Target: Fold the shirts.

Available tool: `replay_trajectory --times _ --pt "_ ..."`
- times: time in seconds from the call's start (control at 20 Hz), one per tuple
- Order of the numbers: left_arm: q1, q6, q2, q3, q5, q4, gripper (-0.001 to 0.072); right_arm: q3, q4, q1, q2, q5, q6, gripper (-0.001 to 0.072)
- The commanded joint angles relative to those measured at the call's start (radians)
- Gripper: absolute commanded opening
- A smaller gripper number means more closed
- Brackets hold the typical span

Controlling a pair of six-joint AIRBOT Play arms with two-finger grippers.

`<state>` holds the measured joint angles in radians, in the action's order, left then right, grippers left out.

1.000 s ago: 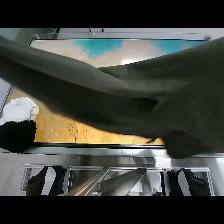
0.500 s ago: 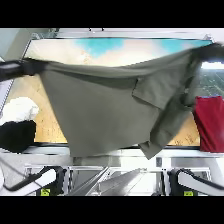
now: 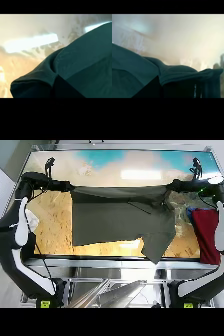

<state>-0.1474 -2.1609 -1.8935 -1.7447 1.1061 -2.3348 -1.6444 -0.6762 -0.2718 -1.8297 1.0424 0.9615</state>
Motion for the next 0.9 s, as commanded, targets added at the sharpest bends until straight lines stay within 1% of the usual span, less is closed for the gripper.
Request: replay_trajectory --times 0.0,0.05,0.15,0.3,0.45,0.5,0.85 --pt "0.017 0.099 -0.098 -0.127 0.037 0.096 0.0018 -0.068 -0.04 -0.026 -0.063 0.004 -0.01 0.0019" --pt "0.027 0.126 -0.11 -0.135 0.043 0.13 0.0018 -0.069 -0.079 -0.031 -0.065 0.011 -0.02 0.0019" --pt "0.048 0.142 -0.131 -0.136 0.08 0.175 0.0019 -0.067 -0.177 -0.027 -0.077 0.033 -0.019 0.002" --pt "0.081 0.195 -0.135 -0.136 0.146 0.271 0.0018 -0.067 -0.251 -0.023 -0.103 0.089 -0.019 0.002" --pt "0.107 0.262 -0.136 -0.136 0.166 0.391 0.0018 -0.066 -0.335 -0.023 -0.113 0.09 -0.018 0.002" --pt "0.115 0.266 -0.137 -0.136 0.169 0.407 0.0018 -0.066 -0.352 -0.023 -0.115 0.088 -0.019 0.002" --pt "0.122 0.286 -0.137 -0.136 0.152 0.407 0.0018 -0.066 -0.353 0.0 -0.134 0.042 -0.019 0.002"
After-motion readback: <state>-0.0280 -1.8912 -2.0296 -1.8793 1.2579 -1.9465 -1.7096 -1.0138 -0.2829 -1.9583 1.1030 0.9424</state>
